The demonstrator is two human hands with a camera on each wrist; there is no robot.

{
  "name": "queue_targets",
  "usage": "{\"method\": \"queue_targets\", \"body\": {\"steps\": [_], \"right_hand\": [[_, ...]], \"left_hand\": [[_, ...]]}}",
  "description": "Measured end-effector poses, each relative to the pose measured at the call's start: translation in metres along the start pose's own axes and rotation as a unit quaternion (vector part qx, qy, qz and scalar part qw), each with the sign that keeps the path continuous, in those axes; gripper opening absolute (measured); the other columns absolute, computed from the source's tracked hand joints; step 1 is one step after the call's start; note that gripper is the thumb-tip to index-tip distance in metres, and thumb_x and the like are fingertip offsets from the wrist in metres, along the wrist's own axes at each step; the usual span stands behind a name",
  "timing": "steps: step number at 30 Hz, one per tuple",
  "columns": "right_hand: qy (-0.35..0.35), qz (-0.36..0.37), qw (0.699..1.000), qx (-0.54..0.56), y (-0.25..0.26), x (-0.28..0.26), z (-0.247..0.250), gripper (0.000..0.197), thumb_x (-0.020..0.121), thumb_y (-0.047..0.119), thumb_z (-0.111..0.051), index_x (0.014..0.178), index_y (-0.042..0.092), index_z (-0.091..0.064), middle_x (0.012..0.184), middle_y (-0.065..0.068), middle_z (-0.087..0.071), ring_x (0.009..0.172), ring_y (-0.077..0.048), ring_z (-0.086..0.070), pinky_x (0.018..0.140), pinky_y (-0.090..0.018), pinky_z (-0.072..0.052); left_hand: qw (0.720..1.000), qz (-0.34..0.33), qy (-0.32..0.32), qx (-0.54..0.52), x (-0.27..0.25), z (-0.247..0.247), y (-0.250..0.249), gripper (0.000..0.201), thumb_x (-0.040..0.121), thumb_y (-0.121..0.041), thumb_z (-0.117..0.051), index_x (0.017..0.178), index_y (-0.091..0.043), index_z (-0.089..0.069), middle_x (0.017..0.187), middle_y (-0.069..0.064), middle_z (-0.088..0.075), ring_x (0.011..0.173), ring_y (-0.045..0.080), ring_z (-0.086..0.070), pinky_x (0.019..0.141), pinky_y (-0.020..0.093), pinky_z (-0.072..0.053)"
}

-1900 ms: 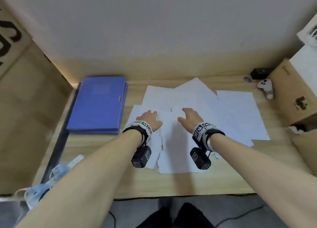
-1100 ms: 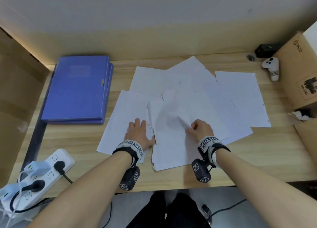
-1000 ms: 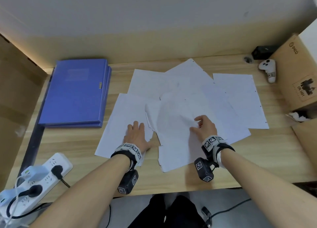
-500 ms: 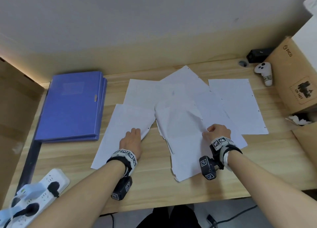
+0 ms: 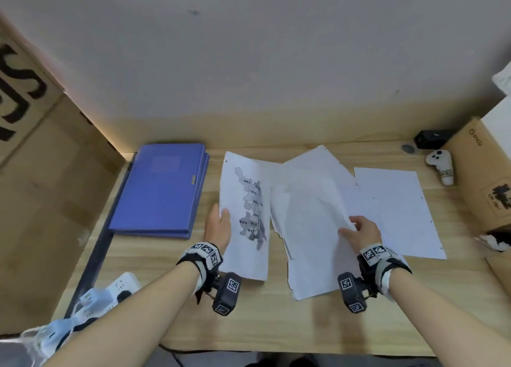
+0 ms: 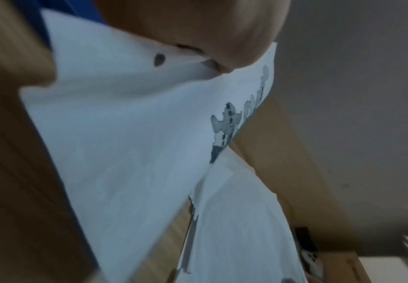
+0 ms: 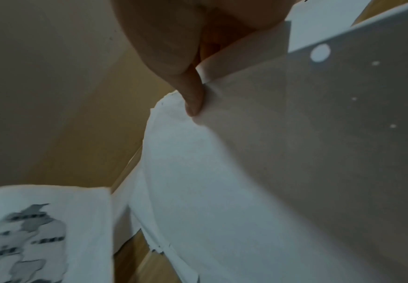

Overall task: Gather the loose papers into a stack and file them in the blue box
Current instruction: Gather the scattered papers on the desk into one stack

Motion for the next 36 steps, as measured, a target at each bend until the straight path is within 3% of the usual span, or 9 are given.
{"method": "queue_targets", "body": {"steps": [4,9,14,17,21,26,29,32,36], "right_hand": [[-0.023,0.023,0.999,0.032,0.012,-0.010,0.002,0.011,0.077,0.022,-0.072,0.084,0.017,-0.066,0.081,-0.003,-0.067,0.085,-0.031,-0.066,0.071,-0.033,-0.049],[-0.059,0.094,0.989,0.099,0.039,-0.030,0.015,0.028,0.070,0.033,-0.071,0.068,0.010,-0.055,0.069,-0.005,-0.058,0.066,-0.023,-0.055,0.067,-0.042,-0.050],[0.071,0.167,0.976,0.120,0.092,-0.062,-0.013,0.031,0.076,0.018,-0.066,0.060,0.015,-0.039,0.063,-0.007,-0.041,0.061,-0.017,-0.040,0.059,-0.030,-0.032],[0.150,0.187,0.968,0.073,0.114,-0.077,-0.060,0.034,0.079,0.013,-0.067,0.060,0.015,-0.038,0.059,0.000,-0.036,0.058,-0.015,-0.035,0.057,-0.029,-0.030],[0.235,0.177,0.956,0.014,0.120,-0.093,-0.135,0.035,0.076,0.020,-0.070,0.061,0.017,-0.038,0.060,0.001,-0.037,0.059,-0.016,-0.036,0.060,-0.032,-0.031],[0.261,0.170,0.949,-0.043,0.104,-0.107,-0.206,0.039,0.081,0.045,-0.067,0.065,0.022,-0.041,0.063,0.005,-0.046,0.060,-0.015,-0.043,0.061,-0.031,-0.035],[0.239,0.190,0.947,-0.095,0.096,-0.109,-0.213,0.041,0.087,0.050,-0.059,0.067,0.021,-0.038,0.062,0.006,-0.044,0.058,-0.015,-0.039,0.058,-0.031,-0.031],[0.226,0.209,0.942,-0.133,0.091,-0.109,-0.201,0.037,0.087,0.041,-0.057,0.065,0.020,-0.035,0.061,0.005,-0.042,0.057,-0.016,-0.038,0.057,-0.032,-0.030],[0.226,0.185,0.944,-0.155,0.079,-0.105,-0.177,0.027,0.078,0.028,-0.056,0.061,0.018,-0.036,0.059,0.001,-0.040,0.057,-0.016,-0.036,0.057,-0.031,-0.030]], "left_hand": [[0.990,0.086,-0.022,0.113,-0.001,0.003,0.037,0.029,0.100,-0.009,-0.036,0.125,-0.007,-0.051,0.125,0.013,-0.062,0.098,0.027,-0.055,0.087,0.033,-0.042],[0.969,0.158,0.020,0.189,-0.002,0.004,0.080,0.039,0.095,-0.003,-0.042,0.135,-0.004,-0.045,0.134,0.018,-0.058,0.118,0.039,-0.058,0.096,0.041,-0.048],[0.976,0.153,0.034,0.151,-0.001,0.007,0.093,0.041,0.093,-0.005,-0.046,0.134,-0.008,-0.048,0.133,0.015,-0.060,0.117,0.036,-0.060,0.098,0.042,-0.050],[0.978,0.149,0.048,0.138,0.000,0.015,0.094,0.046,0.090,-0.008,-0.048,0.135,-0.011,-0.049,0.131,0.011,-0.062,0.113,0.034,-0.062,0.094,0.038,-0.051],[0.977,0.144,0.062,0.147,-0.004,0.031,0.099,0.037,0.088,-0.013,-0.052,0.125,-0.014,-0.054,0.115,0.006,-0.066,0.092,0.027,-0.063,0.076,0.032,-0.050],[0.968,0.169,0.096,0.157,-0.014,0.044,0.116,0.032,0.088,-0.014,-0.056,0.120,-0.011,-0.055,0.111,0.008,-0.063,0.105,0.031,-0.062,0.092,0.040,-0.051],[0.965,0.180,0.115,0.151,-0.014,0.044,0.124,0.038,0.087,-0.018,-0.058,0.123,-0.008,-0.058,0.118,0.011,-0.065,0.109,0.031,-0.062,0.094,0.039,-0.051],[0.965,0.177,0.127,0.145,-0.016,0.042,0.127,0.027,0.084,-0.027,-0.060,0.106,-0.011,-0.064,0.102,0.007,-0.071,0.095,0.029,-0.067,0.084,0.040,-0.053],[0.959,0.178,0.135,0.175,-0.020,0.038,0.129,0.037,0.070,-0.046,-0.075,0.095,-0.021,-0.066,0.091,-0.006,-0.073,0.083,0.020,-0.070,0.079,0.036,-0.058]]}}
Point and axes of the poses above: each hand's wrist, its own x-axis towards the middle knuckle, its own z-axis out of the back of the hand, y = z × x, the point moved 3 cm from there along x, towards the middle knuckle
